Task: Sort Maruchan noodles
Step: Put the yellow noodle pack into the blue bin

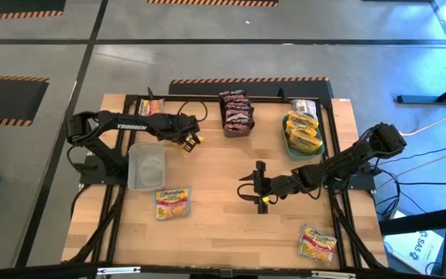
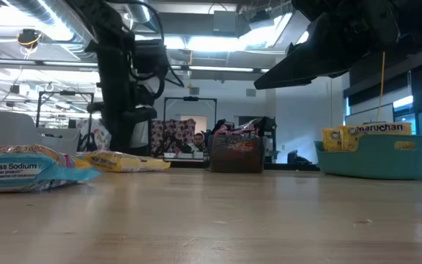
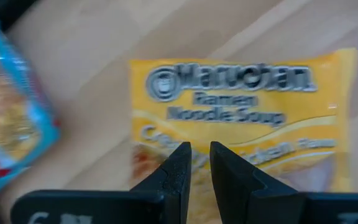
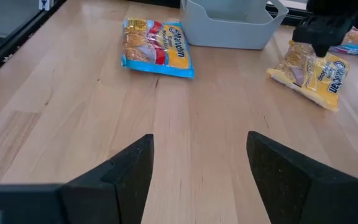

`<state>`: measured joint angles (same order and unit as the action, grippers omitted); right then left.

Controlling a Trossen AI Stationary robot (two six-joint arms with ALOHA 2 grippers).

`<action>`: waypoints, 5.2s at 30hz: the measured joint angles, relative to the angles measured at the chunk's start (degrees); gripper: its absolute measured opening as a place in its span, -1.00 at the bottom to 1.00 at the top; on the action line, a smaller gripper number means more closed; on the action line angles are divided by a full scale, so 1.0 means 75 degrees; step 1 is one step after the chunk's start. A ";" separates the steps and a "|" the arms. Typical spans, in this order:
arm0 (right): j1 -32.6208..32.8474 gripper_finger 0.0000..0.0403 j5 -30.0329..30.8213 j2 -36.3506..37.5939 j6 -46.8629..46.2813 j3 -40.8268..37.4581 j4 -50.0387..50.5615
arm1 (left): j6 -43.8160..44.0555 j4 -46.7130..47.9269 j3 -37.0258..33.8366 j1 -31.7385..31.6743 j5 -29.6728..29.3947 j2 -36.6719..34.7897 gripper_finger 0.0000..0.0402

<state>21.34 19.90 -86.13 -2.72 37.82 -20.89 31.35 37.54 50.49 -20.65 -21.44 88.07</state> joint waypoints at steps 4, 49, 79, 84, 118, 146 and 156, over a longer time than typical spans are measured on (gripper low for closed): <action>0.0000 0.18 0.0033 0.0000 0.0001 0.0000 -0.0002 | -0.0096 -0.0610 -0.0221 0.0070 0.0345 0.0009 -0.73; 0.0000 0.18 0.0056 0.0000 -0.0017 0.0000 -0.0008 | 0.0199 -0.6364 -0.0119 0.4089 0.1393 0.2110 -0.73; -0.2049 0.88 -0.3262 -0.0863 -0.5406 0.0743 0.2392 | -0.1995 -0.5986 -0.0039 0.5849 -0.1113 0.1960 -0.73; -0.2272 0.82 -0.3688 -0.1409 -0.5388 0.0740 0.1820 | -0.1998 -0.6418 -0.0030 0.5806 -0.1086 0.2311 -0.73; -0.2250 0.74 -0.3381 -0.2004 -0.6351 0.0752 -0.0406 | -0.1057 -0.6814 -0.0674 0.6042 -0.1648 0.2422 -0.73; -0.2253 -0.20 -0.3401 -0.2957 -0.5259 0.1402 -0.0580 | -0.1459 -0.7004 -0.0668 0.6051 -0.1706 0.2404 -0.73; -0.2250 -0.27 -0.3406 -0.2875 -0.4897 0.1402 -0.0501 | -0.1863 -0.6974 -0.0660 0.6192 -0.1887 0.2153 -0.73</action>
<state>4.47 -5.65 -107.69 -39.45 48.34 -24.65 17.38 -14.76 45.53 25.79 -35.60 104.22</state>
